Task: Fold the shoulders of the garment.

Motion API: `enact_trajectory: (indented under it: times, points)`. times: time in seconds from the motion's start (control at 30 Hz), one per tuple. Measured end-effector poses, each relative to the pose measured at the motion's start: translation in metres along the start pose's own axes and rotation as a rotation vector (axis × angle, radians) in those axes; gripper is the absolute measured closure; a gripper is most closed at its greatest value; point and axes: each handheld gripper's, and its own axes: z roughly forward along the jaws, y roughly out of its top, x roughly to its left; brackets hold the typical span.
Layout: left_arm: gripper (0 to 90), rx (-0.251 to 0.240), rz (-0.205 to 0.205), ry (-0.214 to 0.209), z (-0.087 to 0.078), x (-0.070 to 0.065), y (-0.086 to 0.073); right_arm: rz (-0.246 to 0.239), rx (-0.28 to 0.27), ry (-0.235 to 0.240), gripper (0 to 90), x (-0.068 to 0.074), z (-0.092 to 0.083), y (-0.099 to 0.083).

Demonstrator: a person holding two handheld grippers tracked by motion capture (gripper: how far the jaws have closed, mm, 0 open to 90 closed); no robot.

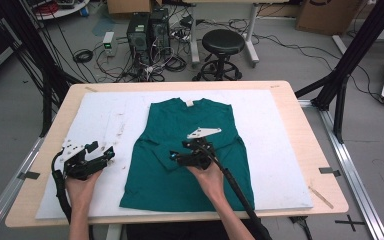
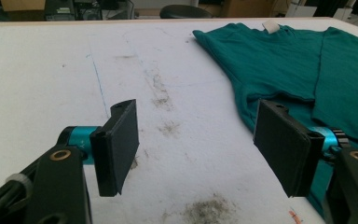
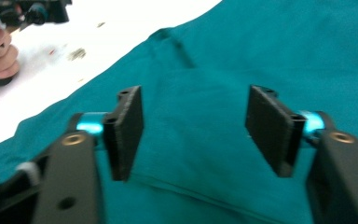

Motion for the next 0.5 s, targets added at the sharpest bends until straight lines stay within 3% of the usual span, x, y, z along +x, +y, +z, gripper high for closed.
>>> enact_trajectory:
  times: [0.17,0.5]
  points:
    - [31.0,0.0,0.002,-0.002,0.0,-0.001,0.0,-0.038,-0.062,-0.111,21.4,-0.012,-0.029,-0.005]
    - [31.0,-0.003,0.016,-0.008,0.0,-0.002,0.0,-0.007,-0.132,-0.255,19.8,-0.05,-0.085,-0.02]
